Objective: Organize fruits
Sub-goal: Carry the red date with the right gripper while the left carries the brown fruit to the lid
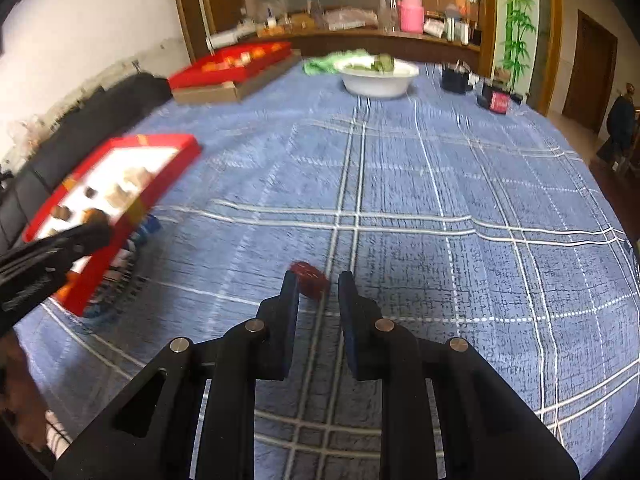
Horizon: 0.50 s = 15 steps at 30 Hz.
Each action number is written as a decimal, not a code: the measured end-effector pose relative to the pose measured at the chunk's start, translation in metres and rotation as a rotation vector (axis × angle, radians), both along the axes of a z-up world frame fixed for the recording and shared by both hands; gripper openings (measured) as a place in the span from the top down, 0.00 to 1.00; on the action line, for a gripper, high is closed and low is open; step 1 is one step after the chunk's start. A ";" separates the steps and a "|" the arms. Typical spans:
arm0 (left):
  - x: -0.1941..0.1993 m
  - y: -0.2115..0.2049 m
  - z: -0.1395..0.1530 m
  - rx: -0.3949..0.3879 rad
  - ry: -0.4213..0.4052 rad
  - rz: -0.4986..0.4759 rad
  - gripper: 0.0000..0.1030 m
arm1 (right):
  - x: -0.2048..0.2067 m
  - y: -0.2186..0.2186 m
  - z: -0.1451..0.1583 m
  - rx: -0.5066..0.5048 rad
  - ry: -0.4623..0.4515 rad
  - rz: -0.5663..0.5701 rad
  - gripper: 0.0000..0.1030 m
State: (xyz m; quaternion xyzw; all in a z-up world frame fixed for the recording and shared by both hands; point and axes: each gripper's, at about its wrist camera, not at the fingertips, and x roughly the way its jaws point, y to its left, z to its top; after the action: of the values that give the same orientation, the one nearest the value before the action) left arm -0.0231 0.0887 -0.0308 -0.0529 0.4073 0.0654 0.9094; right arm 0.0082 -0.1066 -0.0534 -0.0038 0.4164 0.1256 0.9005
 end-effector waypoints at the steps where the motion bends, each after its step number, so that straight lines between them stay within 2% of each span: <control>1: 0.001 0.000 -0.002 -0.005 0.006 -0.001 0.77 | 0.006 0.002 -0.003 -0.003 0.022 0.004 0.81; 4: 0.006 0.000 -0.005 -0.005 0.016 -0.002 0.77 | 0.012 0.017 -0.003 -0.019 0.016 0.046 0.77; 5: 0.007 0.001 -0.006 -0.008 0.018 -0.001 0.77 | 0.014 0.024 -0.005 -0.044 0.015 0.064 0.68; 6: 0.008 0.001 -0.007 -0.009 0.018 0.001 0.77 | 0.018 0.031 -0.008 -0.065 0.032 0.077 0.63; 7: 0.008 0.001 -0.007 -0.008 0.018 0.001 0.77 | 0.021 0.034 -0.011 -0.068 0.052 0.089 0.63; 9: 0.009 0.001 -0.008 -0.011 0.020 0.000 0.77 | 0.023 0.032 -0.012 -0.061 0.060 0.066 0.84; 12: 0.010 0.000 -0.011 -0.014 0.025 -0.005 0.77 | 0.021 0.022 -0.012 -0.030 0.064 0.047 0.84; 15: 0.010 0.000 -0.011 -0.018 0.026 -0.008 0.77 | 0.016 0.021 -0.008 -0.024 0.032 0.057 0.84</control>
State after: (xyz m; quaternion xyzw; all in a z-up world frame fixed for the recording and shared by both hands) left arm -0.0134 0.0884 -0.0416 -0.0585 0.4197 0.0590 0.9038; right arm 0.0237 -0.0856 -0.0609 -0.0244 0.4318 0.1462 0.8897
